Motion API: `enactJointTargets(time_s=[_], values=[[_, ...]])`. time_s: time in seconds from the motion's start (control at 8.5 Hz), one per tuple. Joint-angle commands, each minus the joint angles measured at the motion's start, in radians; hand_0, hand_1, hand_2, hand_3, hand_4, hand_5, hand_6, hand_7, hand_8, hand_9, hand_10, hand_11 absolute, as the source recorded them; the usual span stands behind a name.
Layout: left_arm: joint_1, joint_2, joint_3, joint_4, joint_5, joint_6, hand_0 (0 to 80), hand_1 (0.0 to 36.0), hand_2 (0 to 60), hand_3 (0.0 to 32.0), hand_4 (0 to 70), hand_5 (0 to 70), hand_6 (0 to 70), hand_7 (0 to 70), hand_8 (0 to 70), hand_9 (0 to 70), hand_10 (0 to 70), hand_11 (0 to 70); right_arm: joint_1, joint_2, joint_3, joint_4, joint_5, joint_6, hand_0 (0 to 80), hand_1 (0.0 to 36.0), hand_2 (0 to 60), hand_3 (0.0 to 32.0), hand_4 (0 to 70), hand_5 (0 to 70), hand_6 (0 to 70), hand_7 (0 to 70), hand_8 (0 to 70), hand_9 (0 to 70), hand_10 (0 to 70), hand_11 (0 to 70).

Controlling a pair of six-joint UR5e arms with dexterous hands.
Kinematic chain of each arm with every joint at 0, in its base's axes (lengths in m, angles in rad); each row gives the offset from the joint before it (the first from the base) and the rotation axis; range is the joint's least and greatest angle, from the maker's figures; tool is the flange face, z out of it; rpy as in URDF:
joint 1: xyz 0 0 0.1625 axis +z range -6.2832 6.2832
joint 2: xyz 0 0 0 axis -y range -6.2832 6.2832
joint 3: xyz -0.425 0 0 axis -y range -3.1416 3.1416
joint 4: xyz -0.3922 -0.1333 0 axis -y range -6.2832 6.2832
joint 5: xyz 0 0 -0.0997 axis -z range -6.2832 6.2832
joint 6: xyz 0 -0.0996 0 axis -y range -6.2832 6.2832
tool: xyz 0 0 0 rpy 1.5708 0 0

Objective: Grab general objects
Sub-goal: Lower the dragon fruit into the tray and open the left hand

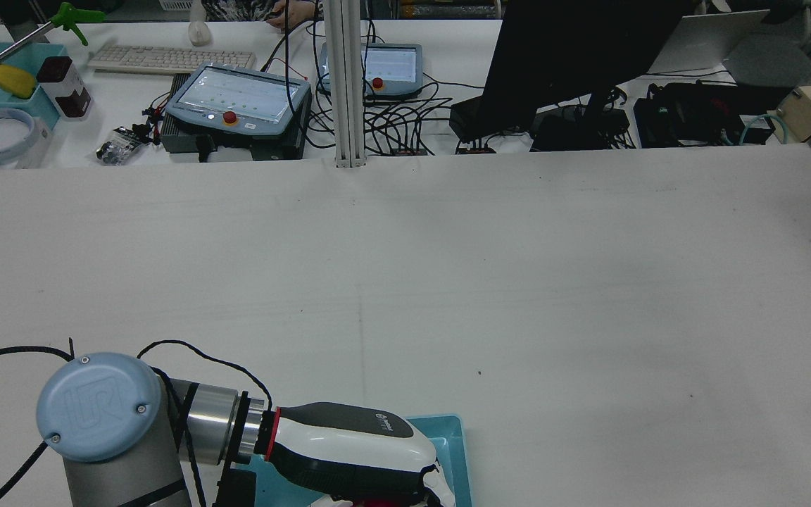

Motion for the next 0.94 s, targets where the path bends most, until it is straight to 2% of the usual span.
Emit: enactJointTargets(time_s=[0.0,0.12,0.24,0.35,0.82], values=[[0.000,0.154,0.001,-0.329,0.022,-0.210,63.0,36.0,60.0,0.0,25.7,55.4,32.5,52.0,26.3,33.3,21.7,35.1,0.000,0.001,0.001,0.000,0.000,0.000,0.0,0.0,0.0,0.0,0.0,0.0,0.0,0.0,0.0,0.0,0.0,0.0],[-0.006,0.167,0.001,-0.339,0.022,-0.217,58.4,36.0,60.0,0.0,18.8,41.0,17.2,21.4,13.9,13.8,11.2,19.6,0.000,0.001,0.001,0.000,0.000,0.000,0.0,0.0,0.0,0.0,0.0,0.0,0.0,0.0,0.0,0.0,0.0,0.0],[-0.011,0.165,0.001,-0.336,0.022,-0.220,59.7,36.0,60.0,0.0,14.7,36.4,12.4,10.1,10.2,7.2,7.4,14.1,0.000,0.001,0.001,0.000,0.000,0.000,0.0,0.0,0.0,0.0,0.0,0.0,0.0,0.0,0.0,0.0,0.0,0.0],[-0.030,0.162,0.001,-0.327,0.022,-0.226,62.2,36.0,60.0,0.0,12.8,35.8,11.4,8.2,9.3,5.7,6.1,12.5,0.000,0.001,0.001,0.000,0.000,0.000,0.0,0.0,0.0,0.0,0.0,0.0,0.0,0.0,0.0,0.0,0.0,0.0],[-0.055,0.159,-0.001,-0.347,0.024,-0.266,63.7,36.0,60.0,0.0,13.2,39.4,12.3,10.9,8.9,5.7,5.1,11.2,0.000,0.001,0.001,0.000,0.000,0.000,0.0,0.0,0.0,0.0,0.0,0.0,0.0,0.0,0.0,0.0,0.0,0.0]])
